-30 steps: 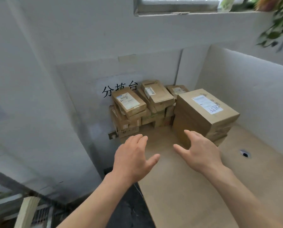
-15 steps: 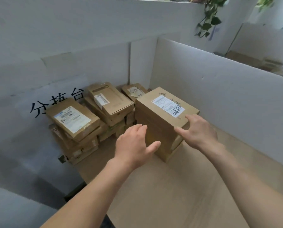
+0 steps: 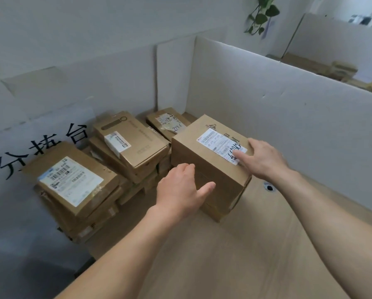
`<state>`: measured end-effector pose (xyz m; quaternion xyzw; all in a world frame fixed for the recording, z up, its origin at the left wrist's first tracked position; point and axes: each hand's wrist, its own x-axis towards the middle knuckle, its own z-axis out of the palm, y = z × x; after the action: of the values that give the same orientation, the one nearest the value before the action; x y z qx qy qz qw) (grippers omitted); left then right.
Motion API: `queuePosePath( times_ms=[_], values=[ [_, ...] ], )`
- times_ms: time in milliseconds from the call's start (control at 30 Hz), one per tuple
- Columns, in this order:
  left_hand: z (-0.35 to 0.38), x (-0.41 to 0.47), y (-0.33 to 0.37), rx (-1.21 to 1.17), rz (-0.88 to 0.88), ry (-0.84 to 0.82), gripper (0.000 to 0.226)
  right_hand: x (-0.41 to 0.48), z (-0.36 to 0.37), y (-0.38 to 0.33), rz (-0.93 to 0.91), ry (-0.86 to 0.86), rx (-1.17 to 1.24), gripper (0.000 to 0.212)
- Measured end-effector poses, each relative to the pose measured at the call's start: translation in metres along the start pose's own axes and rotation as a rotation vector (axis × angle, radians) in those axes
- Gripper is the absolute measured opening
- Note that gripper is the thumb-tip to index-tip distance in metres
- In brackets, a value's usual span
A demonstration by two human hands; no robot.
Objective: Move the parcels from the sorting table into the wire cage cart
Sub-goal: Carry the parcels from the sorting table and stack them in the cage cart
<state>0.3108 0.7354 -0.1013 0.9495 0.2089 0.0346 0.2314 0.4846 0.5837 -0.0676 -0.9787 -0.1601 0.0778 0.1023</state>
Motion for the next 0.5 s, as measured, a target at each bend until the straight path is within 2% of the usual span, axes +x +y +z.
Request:
queuePosePath(
  times_ms=[167,267,400,500],
  values=[
    [0.004,0.007,-0.004,-0.065,-0.06,-0.017,0.073,-0.003,0.003,0.013,0.09,0.054,0.083,0.076],
    [0.009,0.009,-0.004,-0.11,-0.092,-0.029,0.066,-0.009,0.012,0.017,0.08,0.003,0.201,0.074],
    [0.015,0.012,-0.002,-0.208,-0.12,-0.041,0.06,-0.017,0.026,0.015,0.046,-0.047,0.344,0.039],
    [0.019,0.011,-0.001,-0.303,-0.137,-0.03,0.06,-0.025,0.03,0.015,0.062,-0.038,0.403,0.032]
  ],
)
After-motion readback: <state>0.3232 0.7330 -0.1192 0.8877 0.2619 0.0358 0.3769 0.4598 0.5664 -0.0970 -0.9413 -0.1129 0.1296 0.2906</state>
